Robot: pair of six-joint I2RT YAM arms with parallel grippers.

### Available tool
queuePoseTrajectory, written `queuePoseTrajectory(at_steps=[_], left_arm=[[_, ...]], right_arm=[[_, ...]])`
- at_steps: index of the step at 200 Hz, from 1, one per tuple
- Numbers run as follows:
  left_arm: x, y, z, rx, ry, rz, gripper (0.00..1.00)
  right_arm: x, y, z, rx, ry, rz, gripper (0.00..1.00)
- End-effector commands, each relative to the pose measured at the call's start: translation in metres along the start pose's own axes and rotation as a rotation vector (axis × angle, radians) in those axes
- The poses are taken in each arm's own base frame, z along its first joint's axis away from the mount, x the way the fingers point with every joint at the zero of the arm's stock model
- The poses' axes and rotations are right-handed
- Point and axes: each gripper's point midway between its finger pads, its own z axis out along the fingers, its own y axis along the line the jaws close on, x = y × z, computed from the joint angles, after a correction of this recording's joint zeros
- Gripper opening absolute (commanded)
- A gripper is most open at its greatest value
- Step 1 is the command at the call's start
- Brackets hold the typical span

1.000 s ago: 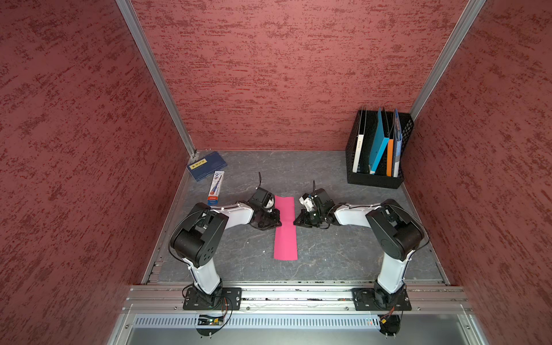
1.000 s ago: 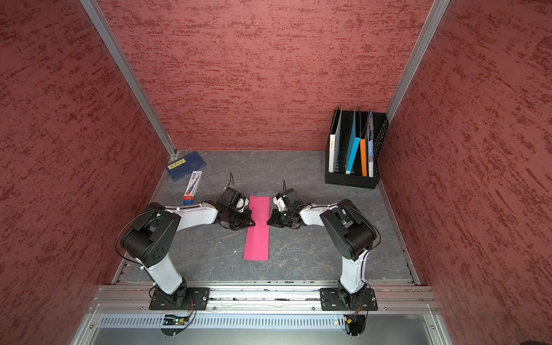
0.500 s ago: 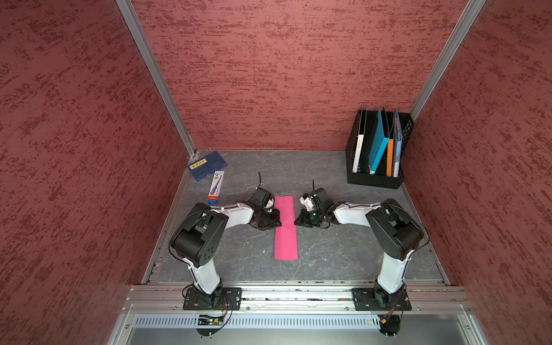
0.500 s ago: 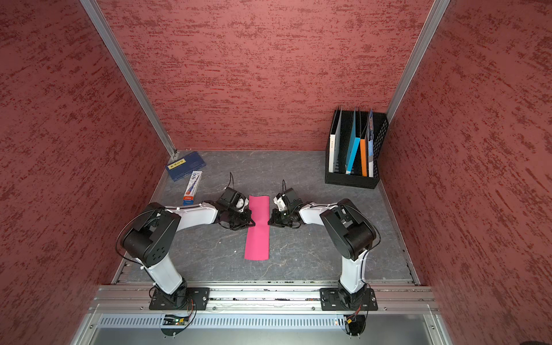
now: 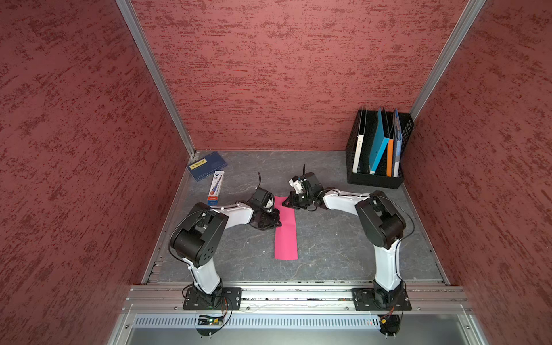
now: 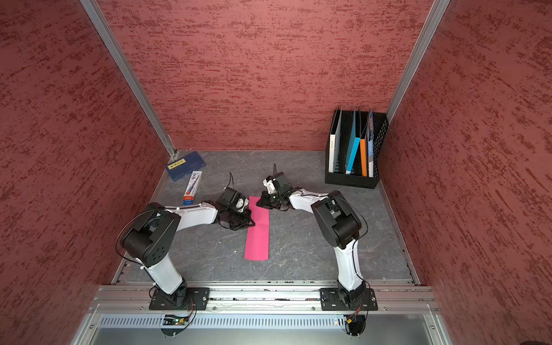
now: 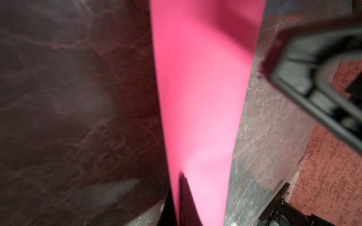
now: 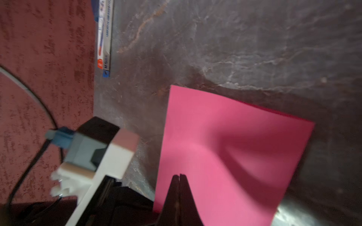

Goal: Fold the rectangular paper in half along the long edge
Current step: Fold the paper at the center of the board.

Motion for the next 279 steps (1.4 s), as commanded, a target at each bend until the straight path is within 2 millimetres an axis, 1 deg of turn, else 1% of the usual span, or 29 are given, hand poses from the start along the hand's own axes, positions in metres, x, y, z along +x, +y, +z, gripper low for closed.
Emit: queuePoseTrajectory(at_steps=[1, 20, 37, 72, 96, 107, 115, 127, 162, 174, 186, 202, 228, 237, 246, 279], left_arm=[[-0.001, 0.004, -0.002, -0.015, 0.001, -0.005, 0.00], [-0.001, 0.005, -0.001, -0.016, 0.001, -0.007, 0.00], [-0.002, 0.005, -0.001, -0.014, 0.000, -0.007, 0.00], [-0.002, 0.006, 0.001, -0.012, 0.003, -0.011, 0.00], [-0.001, 0.006, 0.001, -0.008, 0.003, -0.013, 0.00], [-0.001, 0.006, 0.000, -0.007, 0.002, -0.014, 0.00], [-0.001, 0.005, -0.001, -0.006, 0.000, -0.012, 0.00], [-0.001, 0.005, -0.002, -0.007, -0.001, -0.012, 0.00], [-0.001, 0.005, -0.002, -0.006, -0.002, -0.013, 0.00], [-0.001, 0.003, -0.002, -0.003, -0.003, -0.013, 0.00], [-0.001, 0.003, -0.003, -0.003, -0.005, -0.010, 0.00], [-0.002, 0.002, -0.003, 0.000, -0.006, -0.011, 0.00], [-0.002, 0.001, -0.003, 0.001, -0.008, -0.011, 0.00], [-0.002, 0.001, -0.003, 0.000, -0.009, -0.012, 0.00], [-0.002, 0.001, -0.004, 0.000, -0.011, -0.010, 0.00], [-0.001, 0.002, -0.004, -0.003, -0.009, -0.015, 0.00]], right_arm=[[0.003, -0.027, 0.005, 0.122, 0.033, 0.023, 0.00], [0.002, -0.047, 0.001, 0.180, 0.035, 0.057, 0.00], [0.000, -0.064, -0.010, 0.228, 0.026, 0.085, 0.00], [-0.008, -0.096, -0.043, 0.288, -0.017, 0.124, 0.00], [-0.010, -0.109, -0.060, 0.306, -0.042, 0.135, 0.00], [-0.009, -0.105, -0.063, 0.280, -0.045, 0.132, 0.00], [-0.006, -0.095, -0.061, 0.231, -0.033, 0.123, 0.00], [0.003, -0.074, -0.057, 0.154, -0.018, 0.104, 0.00], [0.048, 0.000, -0.040, 0.039, 0.079, -0.016, 0.00], [0.060, 0.016, -0.036, 0.015, 0.097, -0.026, 0.00], [0.068, 0.026, -0.033, -0.006, 0.106, -0.027, 0.00], [0.073, 0.025, -0.028, -0.006, 0.115, -0.014, 0.00], [0.073, 0.006, -0.019, 0.073, 0.123, 0.000, 0.00], [0.072, -0.004, -0.018, 0.127, 0.126, -0.002, 0.00], [0.071, -0.018, -0.018, 0.190, 0.126, 0.013, 0.00], [0.062, -0.052, -0.020, 0.296, 0.085, 0.074, 0.00]])
